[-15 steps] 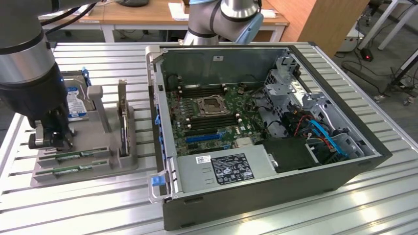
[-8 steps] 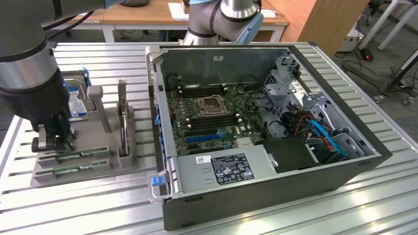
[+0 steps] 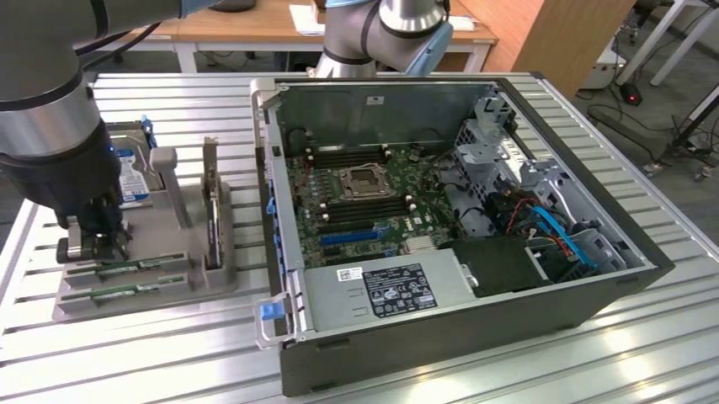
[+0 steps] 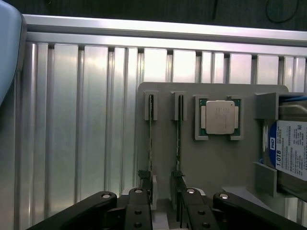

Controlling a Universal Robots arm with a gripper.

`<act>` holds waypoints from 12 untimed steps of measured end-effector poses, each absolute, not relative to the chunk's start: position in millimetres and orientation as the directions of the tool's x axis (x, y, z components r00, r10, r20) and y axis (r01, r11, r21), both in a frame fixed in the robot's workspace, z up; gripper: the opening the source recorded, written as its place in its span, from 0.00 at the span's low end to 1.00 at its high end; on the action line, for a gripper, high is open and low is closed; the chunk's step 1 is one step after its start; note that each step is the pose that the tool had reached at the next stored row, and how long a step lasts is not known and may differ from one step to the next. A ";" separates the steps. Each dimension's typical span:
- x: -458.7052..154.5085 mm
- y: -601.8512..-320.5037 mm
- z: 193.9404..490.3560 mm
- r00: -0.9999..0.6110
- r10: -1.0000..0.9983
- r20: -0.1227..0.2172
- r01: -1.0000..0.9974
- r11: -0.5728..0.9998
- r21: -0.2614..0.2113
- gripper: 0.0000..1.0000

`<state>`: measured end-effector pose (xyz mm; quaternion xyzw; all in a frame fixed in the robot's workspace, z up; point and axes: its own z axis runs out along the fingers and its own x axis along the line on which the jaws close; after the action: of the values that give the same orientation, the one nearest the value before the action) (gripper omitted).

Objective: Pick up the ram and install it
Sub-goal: 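Pick up the ram and move it above insertion slot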

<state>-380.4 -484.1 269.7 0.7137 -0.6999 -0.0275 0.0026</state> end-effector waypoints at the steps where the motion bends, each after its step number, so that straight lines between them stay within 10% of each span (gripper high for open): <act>1: -380.4 -484.2 268.6 0.019 -0.999 -0.035 -0.999 -0.020 0.042 0.30; 12: -380.4 -484.2 254.8 0.019 -0.999 -0.035 -0.999 -0.020 0.042 0.30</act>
<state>-380.4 -484.2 254.8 0.7137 -0.6999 -0.0275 0.0027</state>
